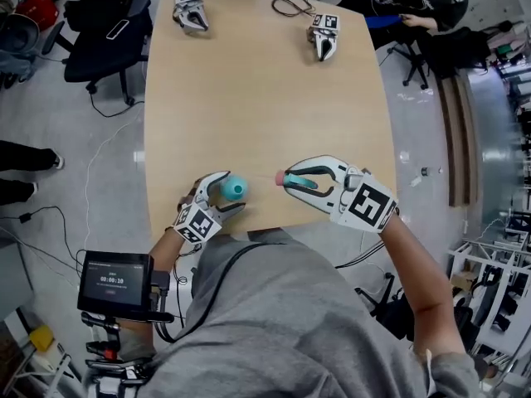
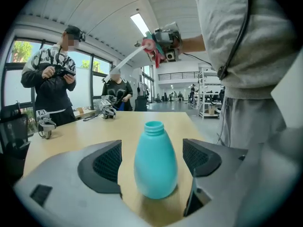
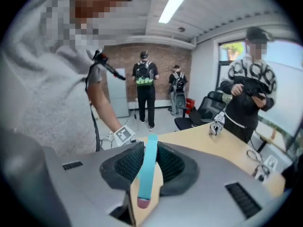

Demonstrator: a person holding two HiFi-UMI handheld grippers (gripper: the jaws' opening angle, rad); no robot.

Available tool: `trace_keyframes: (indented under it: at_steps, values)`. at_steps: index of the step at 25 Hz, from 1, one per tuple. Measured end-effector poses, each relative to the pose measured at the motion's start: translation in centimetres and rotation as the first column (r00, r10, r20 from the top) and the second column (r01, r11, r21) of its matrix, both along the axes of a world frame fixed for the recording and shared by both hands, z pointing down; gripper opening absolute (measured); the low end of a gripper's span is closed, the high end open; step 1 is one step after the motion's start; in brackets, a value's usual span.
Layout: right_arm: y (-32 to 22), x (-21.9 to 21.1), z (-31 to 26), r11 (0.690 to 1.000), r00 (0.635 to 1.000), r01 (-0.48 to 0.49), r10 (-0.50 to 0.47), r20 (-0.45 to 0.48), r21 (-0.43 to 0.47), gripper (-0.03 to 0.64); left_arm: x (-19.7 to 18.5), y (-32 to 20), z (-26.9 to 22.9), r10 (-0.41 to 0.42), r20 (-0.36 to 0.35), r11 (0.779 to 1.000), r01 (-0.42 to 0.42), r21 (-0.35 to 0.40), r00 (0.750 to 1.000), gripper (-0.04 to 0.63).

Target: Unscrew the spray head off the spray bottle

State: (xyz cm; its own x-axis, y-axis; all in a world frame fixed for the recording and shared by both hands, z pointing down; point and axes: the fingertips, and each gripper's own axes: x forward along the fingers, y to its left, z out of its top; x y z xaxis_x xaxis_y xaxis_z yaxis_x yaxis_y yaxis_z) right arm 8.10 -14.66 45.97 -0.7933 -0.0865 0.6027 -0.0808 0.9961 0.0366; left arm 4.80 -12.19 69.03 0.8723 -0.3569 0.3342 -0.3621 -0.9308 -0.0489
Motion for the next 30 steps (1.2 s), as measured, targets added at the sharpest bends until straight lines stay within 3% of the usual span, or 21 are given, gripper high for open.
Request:
trace_keyframes:
  at_steps: [2, 4, 6, 8, 11, 13, 15, 17, 20, 30]
  values:
    - [-1.7, 1.4, 0.6, 0.973, 0.978, -0.162, 0.18, 0.105, -0.165, 0.092, -1.4, -0.1, -1.3, -0.038, -0.024, 0.999, 0.037, -0.018, 0.999, 0.382]
    - [-3.4, 3.1, 2.3, 0.895, 0.92, -0.288, 0.357, 0.16, -0.342, 0.092, -3.3, -0.3, -3.5, -0.092, -0.059, 0.995, 0.09, -0.041, 0.994, 0.382]
    - [-4.9, 4.6, 5.3, 0.784, 0.844, -0.375, 0.51, 0.168, -0.495, 0.092, -5.0, -0.8, -5.9, -0.159, -0.102, 0.986, 0.153, -0.063, 0.982, 0.381]
    - [-6.2, 6.2, 9.6, 0.647, 0.762, -0.427, 0.633, 0.134, -0.632, 0.092, -6.2, -1.5, -7.1, -0.236, -0.151, 0.97, 0.223, -0.098, 0.96, 0.382]
    - [-7.4, 7.7, 16.3, 0.45, 0.651, -0.464, 0.757, 0.051, -0.763, 0.092, -8.0, -2.5, -8.0, -0.335, -0.199, 0.94, 0.312, -0.138, 0.921, 0.38]
    - [-7.6, 8.2, 19.1, 0.351, 0.596, -0.483, 0.803, -0.008, -0.802, 0.092, -8.6, -2.8, -9.1, -0.373, -0.21, 0.926, 0.348, -0.148, 0.904, 0.38]
    - [-7.1, 8.9, 20.6, 0.277, 0.555, -0.507, 0.829, -0.063, -0.816, 0.092, -8.7, -2.5, -10.3, -0.391, -0.218, 0.919, 0.364, -0.152, 0.894, 0.38]
    - [-6.0, 9.4, 21.8, 0.23, 0.528, -0.525, 0.843, -0.102, -0.819, 0.092, -8.7, -1.6, -11.2, -0.395, -0.219, 0.917, 0.37, -0.149, 0.892, 0.38]
    - [-4.8, 10.1, 22.9, 0.188, 0.5, -0.527, 0.857, -0.123, -0.829, 0.092, -8.5, -0.4, -12.0, -0.394, -0.209, 0.918, 0.372, -0.138, 0.895, 0.38]
    - [-4.5, 11.2, 25.5, 0.164, 0.47, -0.541, 0.873, -0.134, -0.825, 0.094, -9.6, -0.6, -11.2, -0.417, -0.17, 0.908, 0.398, -0.133, 0.893, 0.38]
